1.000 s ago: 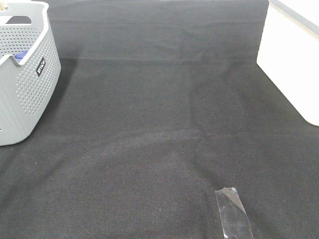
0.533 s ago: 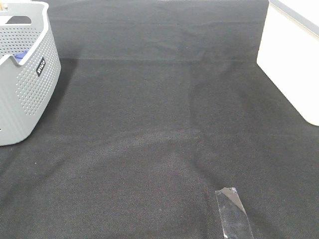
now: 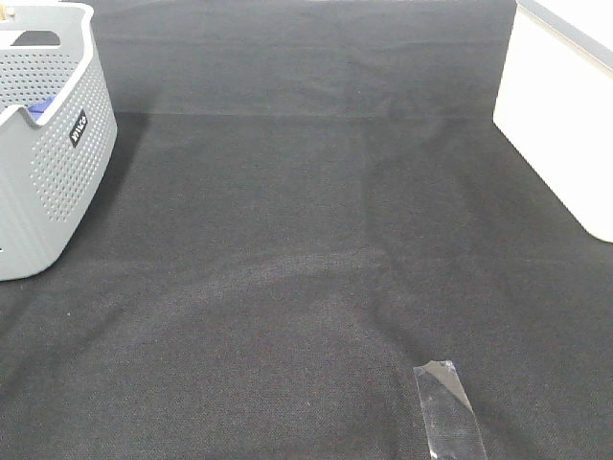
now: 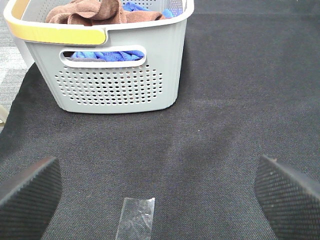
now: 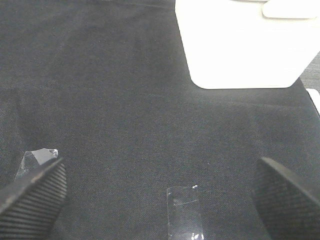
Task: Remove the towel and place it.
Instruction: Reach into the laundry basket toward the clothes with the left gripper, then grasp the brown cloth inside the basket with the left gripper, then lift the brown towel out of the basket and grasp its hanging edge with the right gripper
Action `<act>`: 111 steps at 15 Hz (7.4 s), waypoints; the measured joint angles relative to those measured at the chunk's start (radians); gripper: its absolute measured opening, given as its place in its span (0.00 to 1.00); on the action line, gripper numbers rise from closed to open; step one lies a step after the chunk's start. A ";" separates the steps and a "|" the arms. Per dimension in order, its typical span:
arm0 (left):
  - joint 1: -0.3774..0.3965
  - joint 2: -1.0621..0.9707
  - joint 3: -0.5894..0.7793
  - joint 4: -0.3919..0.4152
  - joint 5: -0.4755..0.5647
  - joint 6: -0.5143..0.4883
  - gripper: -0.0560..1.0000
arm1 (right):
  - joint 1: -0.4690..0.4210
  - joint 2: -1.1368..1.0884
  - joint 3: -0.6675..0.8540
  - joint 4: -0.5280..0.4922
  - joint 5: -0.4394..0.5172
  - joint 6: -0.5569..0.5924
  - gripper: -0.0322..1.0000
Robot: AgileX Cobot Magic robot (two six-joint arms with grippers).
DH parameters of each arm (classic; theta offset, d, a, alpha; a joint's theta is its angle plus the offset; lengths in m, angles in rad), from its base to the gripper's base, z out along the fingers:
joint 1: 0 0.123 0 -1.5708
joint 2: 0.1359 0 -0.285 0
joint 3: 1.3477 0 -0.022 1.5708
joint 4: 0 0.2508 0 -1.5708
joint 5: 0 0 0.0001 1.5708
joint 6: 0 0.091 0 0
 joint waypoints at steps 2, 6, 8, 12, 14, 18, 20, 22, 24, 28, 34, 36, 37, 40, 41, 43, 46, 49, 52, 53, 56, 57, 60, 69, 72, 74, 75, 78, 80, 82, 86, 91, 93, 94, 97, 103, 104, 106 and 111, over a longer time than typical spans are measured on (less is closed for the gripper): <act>0.000 0.000 0.000 0.000 0.000 0.000 0.99 | 0.000 0.000 0.000 0.000 0.000 0.000 0.96; 0.000 0.000 0.000 0.000 0.000 0.000 0.99 | 0.000 0.000 0.000 0.000 0.000 0.000 0.96; 0.000 0.000 0.000 0.000 0.000 0.000 0.99 | 0.000 0.000 0.000 0.000 0.000 0.000 0.96; 0.000 0.000 0.000 0.000 0.000 0.000 0.99 | 0.000 0.000 0.000 0.000 0.000 0.000 0.96; 0.000 0.017 -0.024 0.000 0.029 0.039 0.99 | 0.000 0.000 0.000 0.000 0.000 0.000 0.96; 0.000 0.350 -0.249 0.027 0.164 0.237 0.99 | 0.000 0.000 0.000 0.000 0.000 0.000 0.96; 0.000 0.581 -0.409 0.032 0.166 0.332 0.99 | 0.000 0.000 0.000 0.000 0.000 0.000 0.96; 0.000 0.799 -0.567 0.059 0.171 0.429 0.99 | 0.000 0.000 0.000 0.000 0.000 0.000 0.96; 0.000 1.096 -0.788 0.134 0.170 0.530 0.99 | 0.000 0.000 0.000 0.000 0.000 0.000 0.96; 0.006 1.517 -1.061 0.295 0.168 0.611 0.99 | 0.000 0.000 0.000 0.000 0.000 0.000 0.96; 0.034 1.955 -1.332 0.307 0.166 0.746 0.99 | 0.000 0.000 0.000 -0.007 0.000 0.000 0.96; 0.034 2.030 -1.363 0.307 0.165 0.771 0.99 | 0.000 0.000 0.000 -0.010 0.000 0.000 0.96; 0.034 2.050 -1.364 0.318 0.166 0.782 0.99 | 0.000 0.000 0.000 -0.010 0.000 0.000 0.96; 0.054 2.080 -1.366 0.326 0.165 0.809 0.99 | 0.000 0.000 0.000 -0.017 0.000 0.009 0.96; 0.066 2.087 -1.366 0.324 0.164 0.812 0.99 | 0.000 0.000 0.000 -0.029 0.000 0.026 0.96; 0.090 2.099 -1.366 0.316 0.163 0.816 0.99 | 0.000 0.000 0.000 -0.057 0.000 0.056 0.96; 0.093 2.118 -1.366 0.301 0.156 0.835 0.99 | 0.000 0.000 0.000 -0.072 0.000 0.079 0.96; 0.093 2.138 -1.366 0.290 0.137 0.842 0.99 | 0.000 0.000 0.000 -0.071 0.000 0.079 0.96; 0.093 2.145 -1.366 0.288 0.098 0.842 0.95 | 0.000 0.000 0.000 -0.070 0.000 0.079 0.96; 0.093 2.145 -1.366 0.288 0.095 0.842 0.91 | 0.000 0.000 0.000 -0.070 0.000 0.079 0.96; 0.093 2.145 -1.366 0.293 0.116 0.869 0.57 | 0.000 0.000 0.000 -0.070 0.000 0.079 0.96; 0.093 2.145 -1.366 0.298 0.127 0.872 0.44 | 0.000 0.000 0.000 -0.070 0.000 0.079 0.96; 0.093 2.145 -1.366 0.299 0.137 0.870 0.07 | 0.000 0.000 0.000 -0.070 0.000 0.079 0.96; 0.068 2.105 -1.392 0.256 0.130 0.746 0.05 | 0.000 0.000 0.000 -0.070 0.000 0.079 0.96; 0.008 2.009 -1.484 0.253 0.157 0.725 0.05 | 0.000 0.000 0.000 -0.044 -0.007 0.079 0.96; -0.040 1.935 -1.548 0.253 0.160 0.670 0.05 | 0.000 0.000 0.000 -0.011 -0.007 0.077 0.96; -0.070 1.906 -1.577 0.253 0.162 0.650 0.05 | 0.000 0.000 0.000 0.002 -0.007 0.065 0.96; -0.201 1.818 -1.683 0.261 0.164 0.631 0.05 | 0.000 0.006 0.000 0.033 -0.008 0.005 0.96; -0.253 1.794 -1.727 0.264 0.165 0.621 0.05 | 0.000 0.051 0.000 0.056 -0.009 -0.040 0.96; -0.305 1.770 -1.774 0.270 0.167 0.601 0.05 | 0.000 0.114 -0.011 0.105 -0.019 -0.105 0.96; -0.373 1.764 -1.827 0.272 0.173 0.561 0.05 | 0.000 0.271 -0.023 0.253 -0.173 -0.253 0.96; -0.486 1.764 -1.829 0.269 0.064 0.445 0.05 | 0.000 0.542 -0.023 0.531 -0.405 -0.544 0.96; -0.542 1.765 -1.829 0.263 0.011 0.370 0.05 | 0.000 0.658 -0.023 0.680 -0.483 -0.716 0.96; -0.564 1.771 -1.831 0.262 -0.001 0.331 0.05 | 0.000 0.712 -0.023 0.766 -0.515 -0.802 0.96; -0.612 1.810 -1.831 0.257 -0.029 0.291 0.05 | 0.000 0.865 -0.023 1.031 -0.562 -1.089 0.96; -0.633 1.882 -1.831 0.221 -0.092 0.216 0.05 | 0.000 1.116 -0.024 1.607 -0.548 -1.562 0.96; -0.636 1.890 -1.831 0.197 -0.114 0.214 0.05 | 0.000 1.158 -0.030 1.667 -0.528 -1.616 0.96; -0.652 1.904 -1.831 0.153 -0.161 0.214 0.05 | 0.004 1.244 -0.070 1.736 -0.485 -1.685 0.96; -0.679 1.943 -1.831 0.126 -0.262 0.213 0.05 | 0.255 1.387 -0.227 1.784 -0.748 -1.668 0.96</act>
